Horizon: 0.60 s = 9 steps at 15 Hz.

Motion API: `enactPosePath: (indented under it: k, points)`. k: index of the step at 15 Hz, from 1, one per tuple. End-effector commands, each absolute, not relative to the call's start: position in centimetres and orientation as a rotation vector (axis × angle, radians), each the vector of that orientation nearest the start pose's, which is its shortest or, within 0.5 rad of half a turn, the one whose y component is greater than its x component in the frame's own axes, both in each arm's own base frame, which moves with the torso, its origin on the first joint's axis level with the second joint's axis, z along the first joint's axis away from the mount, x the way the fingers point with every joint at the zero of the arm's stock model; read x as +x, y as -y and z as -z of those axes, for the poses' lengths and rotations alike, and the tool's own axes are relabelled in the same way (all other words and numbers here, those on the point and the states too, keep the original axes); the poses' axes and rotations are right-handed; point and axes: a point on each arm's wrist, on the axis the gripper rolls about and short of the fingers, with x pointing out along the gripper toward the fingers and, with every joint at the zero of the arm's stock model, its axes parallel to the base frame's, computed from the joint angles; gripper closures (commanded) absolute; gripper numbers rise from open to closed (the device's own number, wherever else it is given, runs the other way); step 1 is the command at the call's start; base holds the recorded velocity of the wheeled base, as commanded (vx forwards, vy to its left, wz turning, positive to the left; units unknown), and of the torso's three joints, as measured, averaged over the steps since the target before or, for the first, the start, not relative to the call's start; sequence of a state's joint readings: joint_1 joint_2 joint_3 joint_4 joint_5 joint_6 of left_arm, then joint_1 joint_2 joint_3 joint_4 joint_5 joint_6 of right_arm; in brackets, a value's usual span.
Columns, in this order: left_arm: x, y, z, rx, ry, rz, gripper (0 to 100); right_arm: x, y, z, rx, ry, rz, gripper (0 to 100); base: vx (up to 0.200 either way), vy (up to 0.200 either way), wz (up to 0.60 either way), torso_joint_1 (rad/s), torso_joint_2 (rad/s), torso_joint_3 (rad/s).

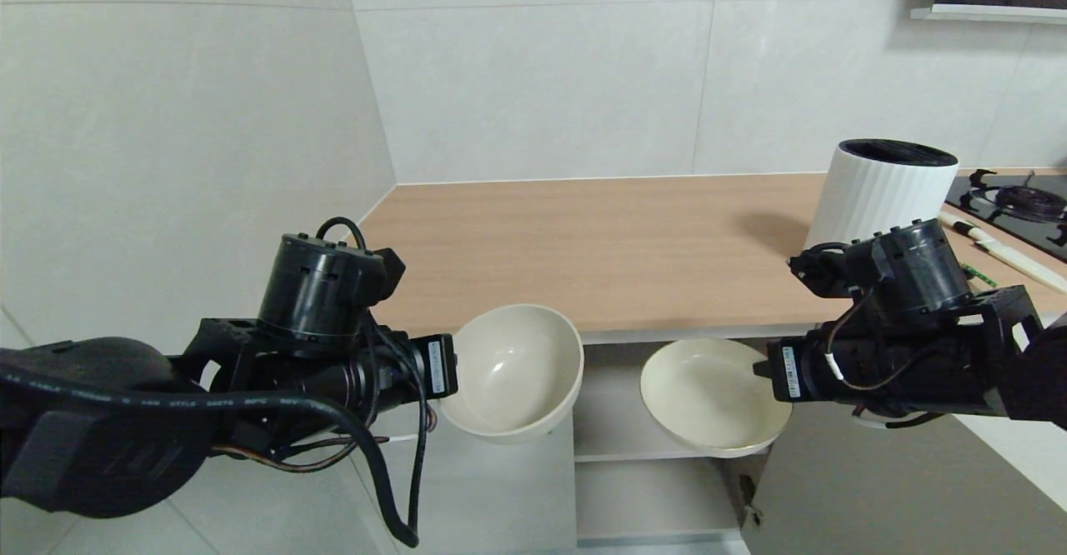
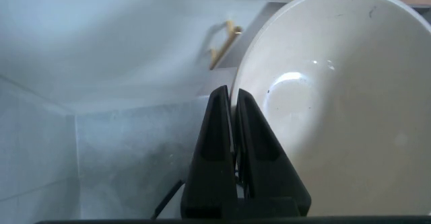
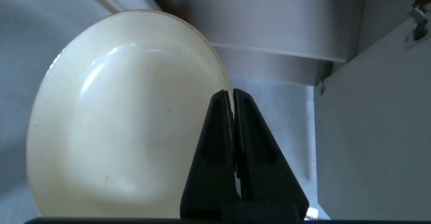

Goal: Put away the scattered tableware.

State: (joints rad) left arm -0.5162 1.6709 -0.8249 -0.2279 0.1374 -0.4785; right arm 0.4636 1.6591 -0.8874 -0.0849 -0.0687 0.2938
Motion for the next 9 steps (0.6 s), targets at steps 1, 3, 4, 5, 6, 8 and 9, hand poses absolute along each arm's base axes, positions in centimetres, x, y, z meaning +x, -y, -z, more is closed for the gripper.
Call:
enactPosePath:
  k: [1, 3, 4, 5, 6, 8, 9]
  points:
    - [25.07, 13.90, -15.70, -0.258, -0.664, 0.216, 100, 25.70, -12.62, -16.32, 0.098, -0.716, -0.274, 100, 0.000, 0.000, 0.00, 0.000, 0.00, 0.000]
    - [25.07, 13.90, -15.70, -0.258, -0.664, 0.216, 100, 25.79, -12.66, -16.21, 0.098, -0.718, -0.274, 100, 0.000, 0.000, 0.00, 0.000, 0.00, 0.000]
    - [25.13, 13.93, -15.65, -0.257, -0.665, 0.215, 100, 25.81, -12.67, -16.08, 0.096, -0.722, -0.273, 100, 0.000, 0.000, 0.00, 0.000, 0.00, 0.000]
    - [25.16, 13.95, -15.61, -0.256, -0.667, 0.215, 100, 25.86, -12.69, -16.00, 0.094, -0.725, -0.273, 100, 0.000, 0.000, 0.00, 0.000, 0.00, 0.000]
    - [25.16, 13.95, -15.61, -0.256, -0.667, 0.215, 100, 25.91, -12.72, -15.92, 0.094, -0.726, -0.273, 100, 0.000, 0.000, 0.00, 0.000, 0.00, 0.000]
    - [25.18, 13.96, -15.56, -0.256, -0.668, 0.214, 100, 25.91, -12.72, -15.92, 0.095, -0.726, -0.272, 100, 0.000, 0.000, 0.00, -0.053, 0.12, 0.070]
    - [25.18, 13.96, -15.56, -0.256, -0.668, 0.214, 100, 25.91, -12.72, -15.92, 0.095, -0.726, -0.272, 100, 0.000, 0.000, 0.00, -0.159, 0.35, 0.198]
